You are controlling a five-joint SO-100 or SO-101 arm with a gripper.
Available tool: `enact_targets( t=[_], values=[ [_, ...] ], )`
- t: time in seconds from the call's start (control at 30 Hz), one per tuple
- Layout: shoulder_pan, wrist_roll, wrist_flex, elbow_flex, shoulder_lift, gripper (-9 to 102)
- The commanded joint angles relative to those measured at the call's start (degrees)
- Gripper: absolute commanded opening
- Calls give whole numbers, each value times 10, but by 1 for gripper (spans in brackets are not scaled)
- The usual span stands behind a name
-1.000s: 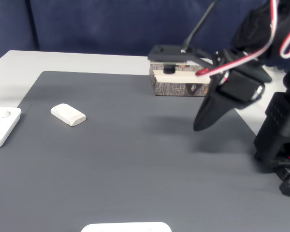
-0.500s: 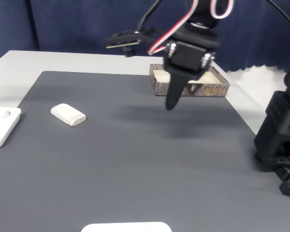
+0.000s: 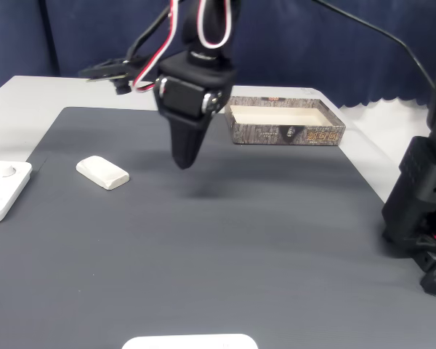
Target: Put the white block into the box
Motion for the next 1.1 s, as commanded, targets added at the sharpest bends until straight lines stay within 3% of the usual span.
enact_targets(
  t=[0.0,1.07],
  values=[
    [-3,-8,1,-113,-40,-2],
    [33,-19,70,-574,-343,-2]
  ],
)
